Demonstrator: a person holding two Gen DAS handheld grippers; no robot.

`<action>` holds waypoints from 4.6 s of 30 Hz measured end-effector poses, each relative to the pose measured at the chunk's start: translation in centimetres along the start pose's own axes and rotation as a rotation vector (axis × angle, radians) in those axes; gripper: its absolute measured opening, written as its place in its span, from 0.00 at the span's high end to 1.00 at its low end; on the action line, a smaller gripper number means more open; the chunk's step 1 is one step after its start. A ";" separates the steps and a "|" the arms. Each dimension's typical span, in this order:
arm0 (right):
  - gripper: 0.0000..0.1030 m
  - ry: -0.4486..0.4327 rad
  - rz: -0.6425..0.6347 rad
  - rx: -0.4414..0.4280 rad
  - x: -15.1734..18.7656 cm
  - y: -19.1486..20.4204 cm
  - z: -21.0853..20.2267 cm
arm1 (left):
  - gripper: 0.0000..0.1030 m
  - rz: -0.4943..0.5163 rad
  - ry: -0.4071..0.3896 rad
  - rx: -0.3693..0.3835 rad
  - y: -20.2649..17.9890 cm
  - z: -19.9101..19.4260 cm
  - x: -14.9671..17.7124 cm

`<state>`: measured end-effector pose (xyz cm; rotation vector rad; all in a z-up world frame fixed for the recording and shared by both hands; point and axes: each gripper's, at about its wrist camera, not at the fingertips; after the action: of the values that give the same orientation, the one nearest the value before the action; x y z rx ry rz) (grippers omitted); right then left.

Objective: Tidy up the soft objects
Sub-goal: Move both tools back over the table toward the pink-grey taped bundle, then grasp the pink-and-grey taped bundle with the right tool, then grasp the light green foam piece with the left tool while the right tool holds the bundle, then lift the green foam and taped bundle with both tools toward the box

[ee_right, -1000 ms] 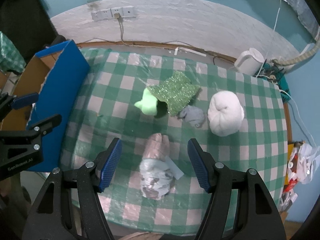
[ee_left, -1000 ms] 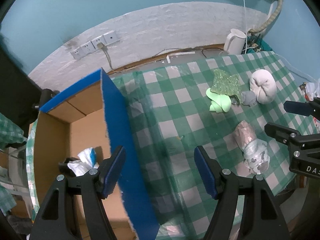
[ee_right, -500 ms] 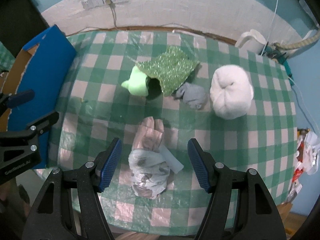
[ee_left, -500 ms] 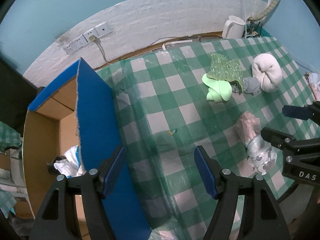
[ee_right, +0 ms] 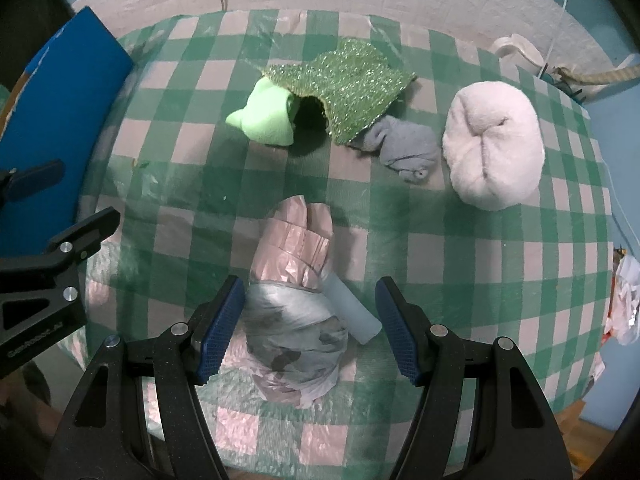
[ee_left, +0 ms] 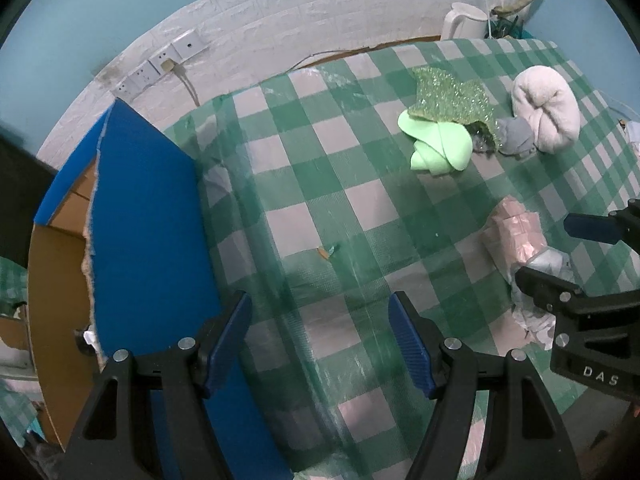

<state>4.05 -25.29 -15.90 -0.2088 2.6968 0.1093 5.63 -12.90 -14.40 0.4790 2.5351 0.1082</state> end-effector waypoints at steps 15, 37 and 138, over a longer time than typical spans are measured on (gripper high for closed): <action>0.34 0.049 -0.016 -0.029 0.8 0.5 2.7 | 0.30 -0.016 0.037 0.011 -0.7 2.2 -0.4; 0.52 -0.016 0.109 0.019 -0.5 -4.6 2.5 | 0.21 -0.047 -0.039 0.112 -2.9 3.5 -5.0; 0.52 -0.198 -0.085 -0.082 -4.9 6.2 -8.4 | 0.77 -0.221 -0.213 0.030 6.8 -8.8 -0.1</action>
<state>3.94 -19.42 -6.00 -0.3200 2.4854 0.2039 3.18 -6.37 -5.74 0.2060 2.3638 -0.0601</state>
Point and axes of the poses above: each gripper's, at about its wrist camera, not at the fingertips, and z roughly the way its jaws point, y to its left, x to its underside, and after that the axes turned 15 degrees about -y, right-handed
